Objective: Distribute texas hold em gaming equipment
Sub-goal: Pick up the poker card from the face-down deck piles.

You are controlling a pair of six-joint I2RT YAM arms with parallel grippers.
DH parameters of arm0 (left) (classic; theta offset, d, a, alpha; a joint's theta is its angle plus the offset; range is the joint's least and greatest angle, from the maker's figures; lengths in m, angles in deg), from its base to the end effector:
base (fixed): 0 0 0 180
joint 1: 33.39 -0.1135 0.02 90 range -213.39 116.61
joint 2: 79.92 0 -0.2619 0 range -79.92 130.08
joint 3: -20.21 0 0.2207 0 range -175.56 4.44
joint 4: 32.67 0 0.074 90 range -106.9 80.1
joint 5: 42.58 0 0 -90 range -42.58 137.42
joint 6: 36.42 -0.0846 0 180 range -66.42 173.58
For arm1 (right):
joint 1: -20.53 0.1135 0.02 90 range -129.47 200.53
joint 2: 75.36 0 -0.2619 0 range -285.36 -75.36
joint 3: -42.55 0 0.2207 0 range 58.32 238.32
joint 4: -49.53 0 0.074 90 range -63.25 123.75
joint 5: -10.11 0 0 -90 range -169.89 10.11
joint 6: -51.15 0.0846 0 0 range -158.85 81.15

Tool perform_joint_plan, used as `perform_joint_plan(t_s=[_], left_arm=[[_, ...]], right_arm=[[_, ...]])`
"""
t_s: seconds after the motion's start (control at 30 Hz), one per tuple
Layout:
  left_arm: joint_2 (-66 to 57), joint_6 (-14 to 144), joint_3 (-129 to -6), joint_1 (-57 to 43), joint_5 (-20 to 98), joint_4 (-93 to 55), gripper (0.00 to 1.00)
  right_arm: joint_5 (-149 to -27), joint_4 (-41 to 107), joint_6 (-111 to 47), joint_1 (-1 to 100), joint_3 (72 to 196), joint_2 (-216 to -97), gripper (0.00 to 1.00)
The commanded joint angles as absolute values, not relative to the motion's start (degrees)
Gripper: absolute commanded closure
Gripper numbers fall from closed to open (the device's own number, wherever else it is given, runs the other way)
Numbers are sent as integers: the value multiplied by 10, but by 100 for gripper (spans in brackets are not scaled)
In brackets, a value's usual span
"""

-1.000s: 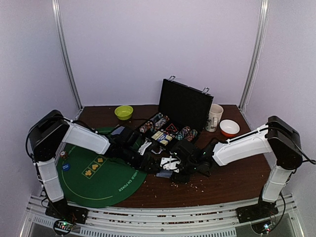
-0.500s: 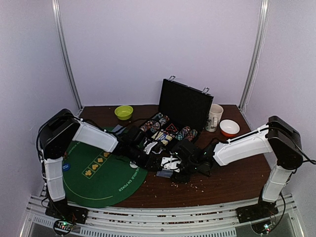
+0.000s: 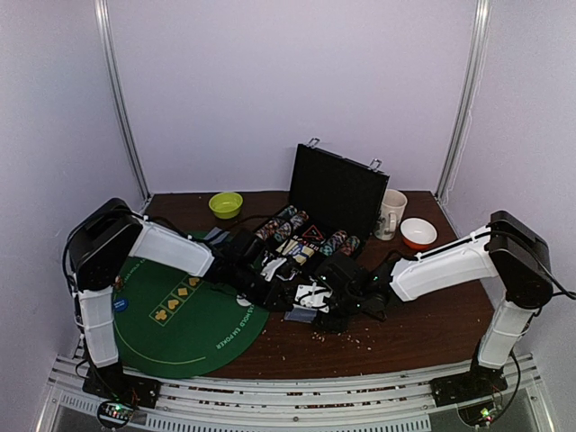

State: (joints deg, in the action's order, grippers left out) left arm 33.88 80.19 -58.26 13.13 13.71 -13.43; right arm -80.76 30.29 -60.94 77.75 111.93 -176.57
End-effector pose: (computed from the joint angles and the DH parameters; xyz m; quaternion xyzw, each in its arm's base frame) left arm 0.2339 -0.3149 0.1079 0.2445 0.8827 -0.3953 0.0694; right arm 0.1928 0.3018 0.1306 -0.6036 0.7243 0.1074 0.3155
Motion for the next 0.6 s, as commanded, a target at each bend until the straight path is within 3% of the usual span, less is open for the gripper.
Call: perform_joint_plan(t_s=[0.0,0.57], left_arm=[[317,781,-573,133,162,-101,93],[283,760,-562,132,124,-78,100]], right_arm=[[-791,260,-603,770,1102,-1766,40],[-790,257,-602,765,1103,-1766,40]])
